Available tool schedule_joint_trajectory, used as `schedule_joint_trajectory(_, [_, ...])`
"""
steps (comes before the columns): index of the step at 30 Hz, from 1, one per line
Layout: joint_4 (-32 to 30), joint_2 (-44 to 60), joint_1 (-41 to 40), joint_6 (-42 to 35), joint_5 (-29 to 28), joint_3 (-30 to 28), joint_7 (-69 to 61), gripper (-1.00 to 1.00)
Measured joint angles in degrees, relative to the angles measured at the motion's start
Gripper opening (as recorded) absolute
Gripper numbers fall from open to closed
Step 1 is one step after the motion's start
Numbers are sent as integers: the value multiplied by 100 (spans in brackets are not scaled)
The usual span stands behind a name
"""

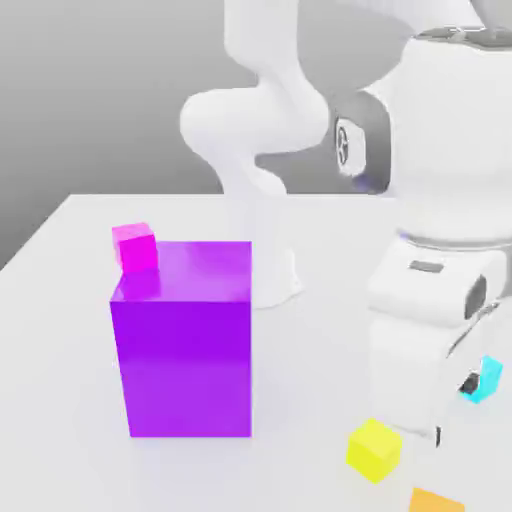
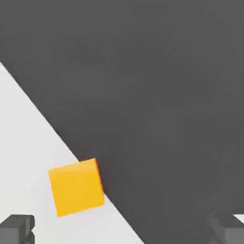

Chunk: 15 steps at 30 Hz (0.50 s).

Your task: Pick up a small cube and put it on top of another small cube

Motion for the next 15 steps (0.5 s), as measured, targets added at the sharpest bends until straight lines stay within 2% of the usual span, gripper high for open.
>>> schedule_joint_trajectory(7, [223, 1445, 145, 676, -332, 52, -331, 0])
schedule_joint_trajectory(8, [259, 1620, 152, 810, -343, 44, -328, -100])
schedule_joint_trajectory(15, [265, 1646, 154, 819, -342, 44, -332, -100])
